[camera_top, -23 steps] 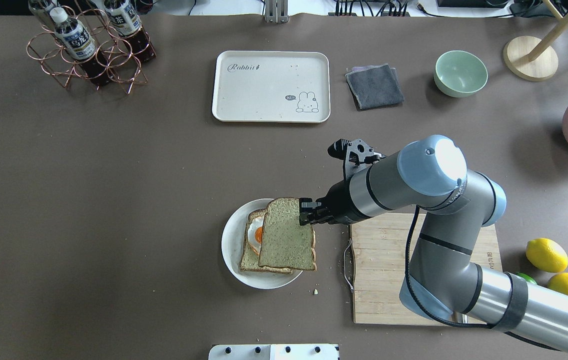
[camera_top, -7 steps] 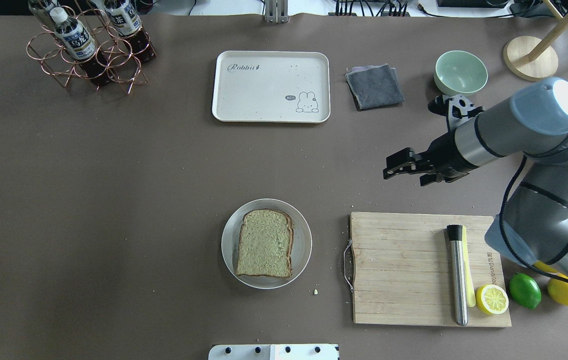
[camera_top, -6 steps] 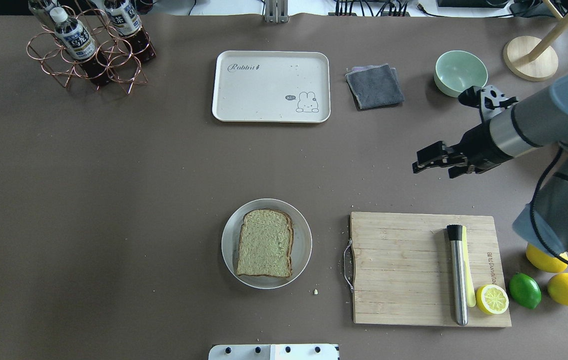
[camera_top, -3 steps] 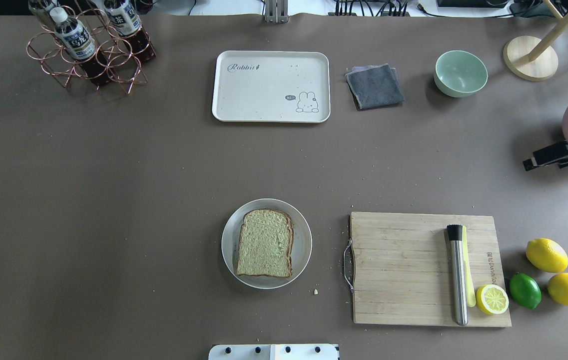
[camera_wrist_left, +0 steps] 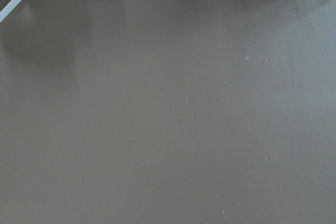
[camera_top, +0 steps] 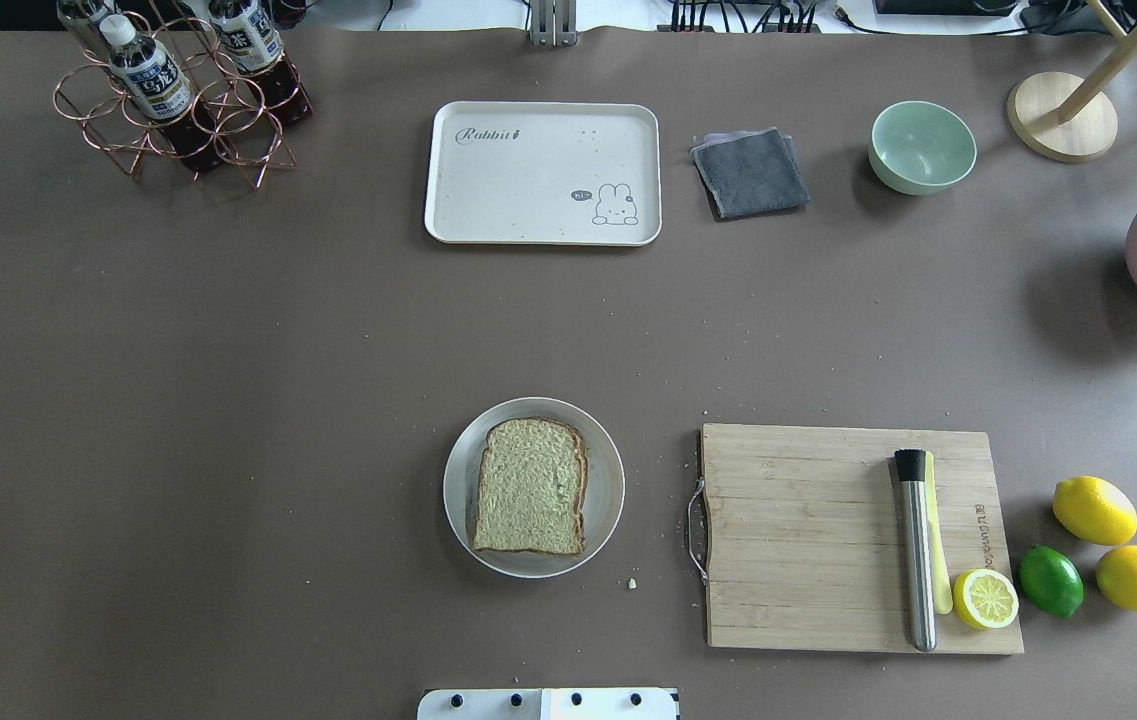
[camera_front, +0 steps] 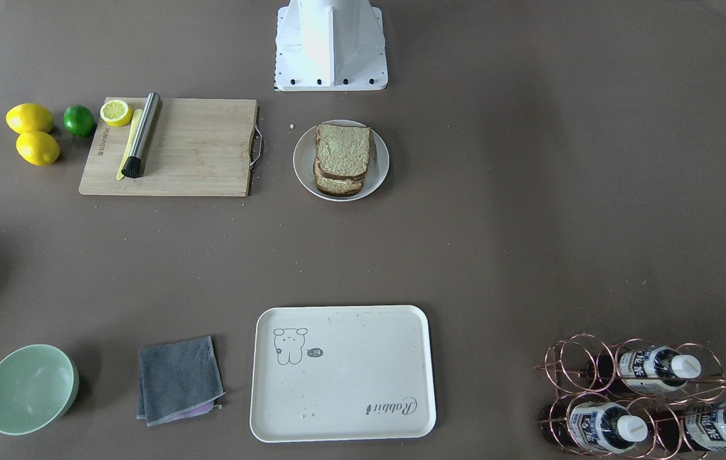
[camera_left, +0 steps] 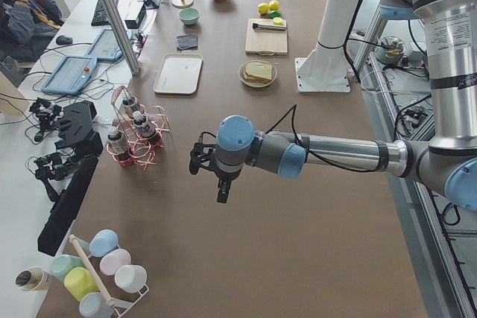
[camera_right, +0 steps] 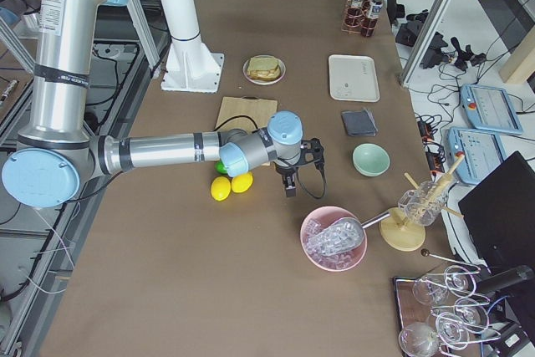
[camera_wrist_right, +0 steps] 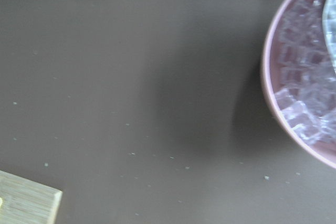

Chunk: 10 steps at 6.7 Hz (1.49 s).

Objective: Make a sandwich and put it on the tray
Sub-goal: 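Reach the left gripper to the white plate rim and grasp it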

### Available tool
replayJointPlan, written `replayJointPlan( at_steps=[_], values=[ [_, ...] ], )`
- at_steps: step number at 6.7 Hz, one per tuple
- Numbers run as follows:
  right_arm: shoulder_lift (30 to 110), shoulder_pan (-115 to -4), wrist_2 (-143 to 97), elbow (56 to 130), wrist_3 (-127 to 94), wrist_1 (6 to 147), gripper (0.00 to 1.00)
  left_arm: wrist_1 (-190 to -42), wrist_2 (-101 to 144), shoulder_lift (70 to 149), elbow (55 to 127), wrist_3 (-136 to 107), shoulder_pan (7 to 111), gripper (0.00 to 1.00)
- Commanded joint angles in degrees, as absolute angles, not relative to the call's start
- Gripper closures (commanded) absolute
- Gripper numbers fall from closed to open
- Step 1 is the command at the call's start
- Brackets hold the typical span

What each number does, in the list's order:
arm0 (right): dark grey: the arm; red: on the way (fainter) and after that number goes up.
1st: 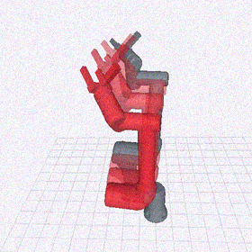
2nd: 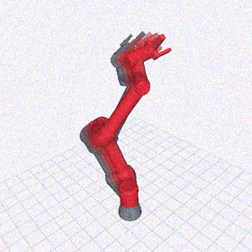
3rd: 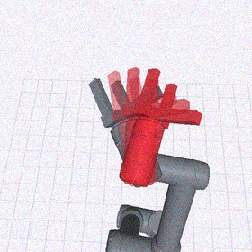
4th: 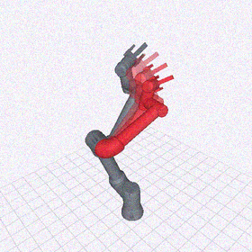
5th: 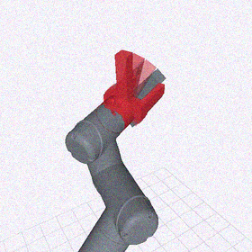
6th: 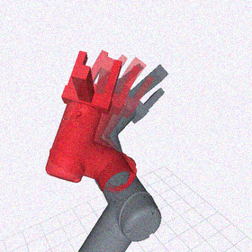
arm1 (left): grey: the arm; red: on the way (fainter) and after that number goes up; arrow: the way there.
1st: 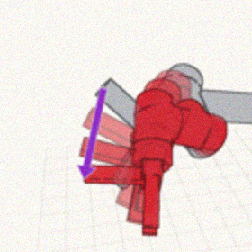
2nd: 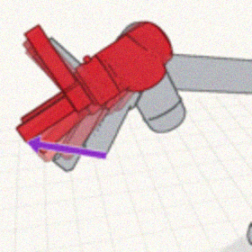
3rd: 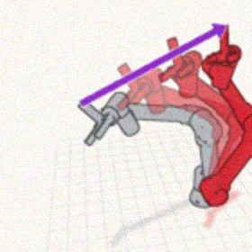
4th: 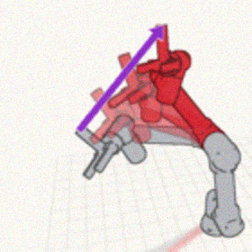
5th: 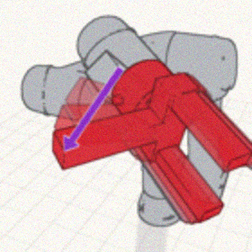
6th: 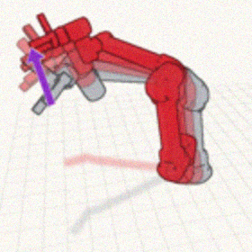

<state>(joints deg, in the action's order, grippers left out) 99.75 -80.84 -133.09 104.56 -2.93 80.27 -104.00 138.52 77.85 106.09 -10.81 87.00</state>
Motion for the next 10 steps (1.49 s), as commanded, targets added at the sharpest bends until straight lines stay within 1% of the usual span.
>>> replayJointPlan(
  at_steps=[1, 2, 4, 5, 6, 7, 8, 9, 10],
  values=[
    [97.9, -85.9, -126.9, 104.5, 8.5, 91.7, 0.00, -104.6, 135.5, 78.0, 106.1, -11.3, 86.7, 0.02],
    [98.1, -85.9, -126.8, 104.5, 8.5, 91.8, 0.00, -104.5, 135.4, 78.7, 106.8, -12.1, 86.1, 0.02],
    [97.9, -85.9, -126.8, 104.4, 8.4, 91.8, 0.00, -104.5, 134.5, 81.1, 115.8, -35.1, 71.8, 0.02],
    [97.5, -85.9, -126.9, 104.1, 8.4, 91.8, 0.00, -104.5, 133.5, 84.5, 117.3, -42.9, 66.3, 0.02],
    [97.1, -85.8, -127.2, 104.1, 8.2, 91.8, 0.00, -104.4, 127.2, 88.1, 118.7, -54.2, 57.7, 0.02],
    [97.0, -85.8, -127.4, 104.2, 7.9, 91.8, 0.00, -104.1, 122.6, 95.4, 117.9, -63.1, 49.1, 0.02],
    [96.9, -85.7, -127.7, 104.2, 7.7, 91.6, 0.00, -104.1, 122.1, 100.9, 116.3, -69.8, 43.6, 0.02],
    [96.6, -85.7, -127.9, 104.5, 7.7, 91.3, 0.00, -104.1, 119.5, 107.0, 113.5, -75.1, 38.7, 0.02],
    [95.6, -85.1, -127.9, 104.2, 7.6, 91.3, 0.00, -104.2, 113.6, 111.5, 109.6, -77.2, 31.5, 0.03]
  ],
)
